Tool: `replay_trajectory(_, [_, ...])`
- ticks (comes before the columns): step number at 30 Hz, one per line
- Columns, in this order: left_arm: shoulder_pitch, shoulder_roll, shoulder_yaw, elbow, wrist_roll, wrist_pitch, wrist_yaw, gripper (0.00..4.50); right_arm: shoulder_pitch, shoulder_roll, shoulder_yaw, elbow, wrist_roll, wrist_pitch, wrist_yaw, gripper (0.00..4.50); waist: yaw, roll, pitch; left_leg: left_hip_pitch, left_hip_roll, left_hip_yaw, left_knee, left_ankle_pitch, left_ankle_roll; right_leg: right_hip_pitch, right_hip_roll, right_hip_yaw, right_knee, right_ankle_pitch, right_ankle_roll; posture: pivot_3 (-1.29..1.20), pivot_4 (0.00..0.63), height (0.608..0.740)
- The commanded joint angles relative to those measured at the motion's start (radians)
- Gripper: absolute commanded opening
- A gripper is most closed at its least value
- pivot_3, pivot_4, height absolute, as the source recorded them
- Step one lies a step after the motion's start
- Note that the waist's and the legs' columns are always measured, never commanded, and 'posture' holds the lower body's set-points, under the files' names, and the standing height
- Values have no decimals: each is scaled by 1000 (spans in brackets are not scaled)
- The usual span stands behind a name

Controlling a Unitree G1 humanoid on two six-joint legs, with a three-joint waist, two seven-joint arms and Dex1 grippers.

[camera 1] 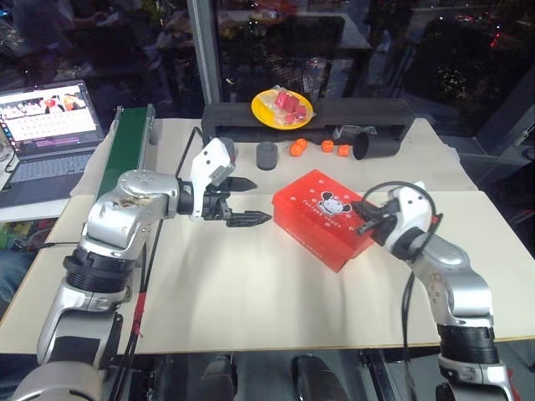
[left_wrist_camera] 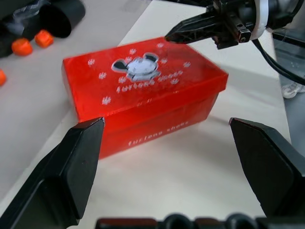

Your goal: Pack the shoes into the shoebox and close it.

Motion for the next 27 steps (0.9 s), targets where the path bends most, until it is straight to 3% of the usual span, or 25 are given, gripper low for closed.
replay_trajectory(1, [-1, -5, 35, -40, -4, -23, 26, 4500, 0, -30, 75, -6, -16, 79, 23, 14, 3, 0, 0, -1, 0, 0, 0, 0, 0, -1, 0, 0, 0, 0, 0, 0, 150, 740])
replay_trajectory(5, [12, -13, 38, -51, -9, -24, 46, 4500, 11, -62, 142, 8, -32, 130, 48, 14, 2, -1, -1, -1, 0, 0, 0, 0, 0, 1, -1, 0, -2, 0, 0, 0, 150, 740])
replay_trajectory(11, [37, -29, 45, -66, -17, -19, 73, 4500, 4, -69, 94, -7, -10, 150, 37, 14, 3, -2, -2, 2, 0, 0, 0, 0, 0, 3, 0, -1, -2, -1, 2, 0, 150, 740])
replay_trajectory(14, [53, -35, 48, -68, -19, -23, 87, 4500, -8, -84, -20, -111, 61, 186, 36, 787, 4, -2, -2, 2, 0, 0, 0, 0, 0, 3, 0, -1, -2, -1, 2, 0, 150, 740])
replay_trajectory(19, [84, -58, 60, -55, -9, -45, 124, 4500, 27, -171, -170, -216, 112, 228, 43, 2544, 5, -2, -1, -1, 0, -1, 0, 0, 0, 0, -1, -1, -2, 0, 1, 0, 150, 740])
replay_trajectory(24, [144, -125, 80, -14, 26, -101, 229, 4500, 160, -213, -328, -214, 52, 146, -22, 4233, 11, -3, -1, -1, 0, -1, 0, 0, 0, 1, -1, -1, -3, 0, 1, 0, 150, 740])
replay_trajectory(25, [163, -146, 84, 2, 43, -134, 260, 4500, 204, -190, -367, -193, 33, 112, -53, 4443, 13, -2, -2, -1, 0, -1, 0, 0, 0, 1, -1, -1, -3, 0, 1, 0, 150, 740])
replay_trajectory(27, [193, -177, 93, 33, 74, -185, 311, 4500, 286, -159, -402, -171, -4, 38, -93, 4443, 17, -3, -2, 0, 0, 0, 0, 0, 0, 2, -1, -1, -3, 0, 1, 0, 150, 740])
